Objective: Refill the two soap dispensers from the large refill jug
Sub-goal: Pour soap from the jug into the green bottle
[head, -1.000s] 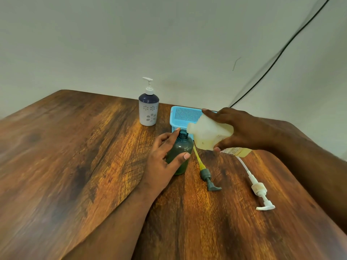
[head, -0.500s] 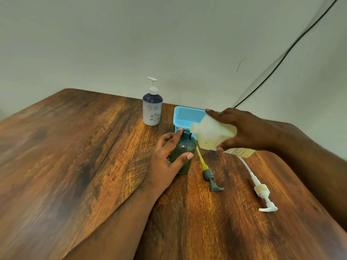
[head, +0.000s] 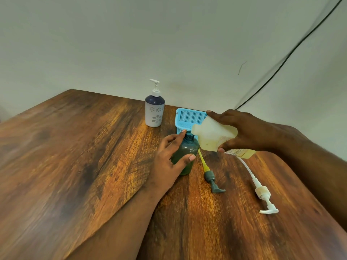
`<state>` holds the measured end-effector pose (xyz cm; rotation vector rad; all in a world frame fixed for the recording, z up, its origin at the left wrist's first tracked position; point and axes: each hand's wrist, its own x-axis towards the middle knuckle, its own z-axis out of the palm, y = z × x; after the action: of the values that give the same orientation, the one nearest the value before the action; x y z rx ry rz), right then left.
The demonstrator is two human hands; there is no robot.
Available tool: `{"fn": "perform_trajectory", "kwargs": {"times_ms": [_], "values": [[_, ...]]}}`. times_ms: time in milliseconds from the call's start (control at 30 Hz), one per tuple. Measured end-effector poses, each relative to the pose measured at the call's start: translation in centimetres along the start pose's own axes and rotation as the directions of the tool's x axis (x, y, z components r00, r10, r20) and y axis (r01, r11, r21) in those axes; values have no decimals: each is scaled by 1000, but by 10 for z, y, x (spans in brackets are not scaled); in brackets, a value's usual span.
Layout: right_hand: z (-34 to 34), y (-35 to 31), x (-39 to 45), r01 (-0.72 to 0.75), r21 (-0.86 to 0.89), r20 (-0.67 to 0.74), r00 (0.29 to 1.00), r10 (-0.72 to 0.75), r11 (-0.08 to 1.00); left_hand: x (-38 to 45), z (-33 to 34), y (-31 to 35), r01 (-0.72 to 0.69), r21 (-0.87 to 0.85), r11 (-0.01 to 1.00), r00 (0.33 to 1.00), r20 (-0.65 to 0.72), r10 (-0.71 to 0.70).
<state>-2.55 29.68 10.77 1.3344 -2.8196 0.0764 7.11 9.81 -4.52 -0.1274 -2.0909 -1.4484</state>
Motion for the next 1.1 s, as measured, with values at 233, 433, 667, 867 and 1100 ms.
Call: {"fn": "perform_trajectory", "kwargs": {"times_ms": [233, 433, 667, 867, 1100], "values": [[-5, -3, 1, 7, -47, 4, 1000, -7, 999, 0, 1, -1, 5, 10, 1000, 1000, 1, -5], [-4, -4, 0, 1, -39, 7, 1000, -1, 999, 0, 0, 0, 5, 3, 1000, 1000, 0, -5], [-5, -5, 0, 7, -42, 6, 1000, -6, 999, 1, 2, -4, 2, -3, 1000, 1000, 4, -2], [-5, -4, -1, 12, -58, 1, 1000, -12, 998, 1, 1, -2, 10, -4, 1000, 1000, 3, -10], [-6, -5, -1, 9, -63, 4, 1000, -8, 998, 1, 1, 0, 18, -9, 1000, 1000, 8, -18]]}}
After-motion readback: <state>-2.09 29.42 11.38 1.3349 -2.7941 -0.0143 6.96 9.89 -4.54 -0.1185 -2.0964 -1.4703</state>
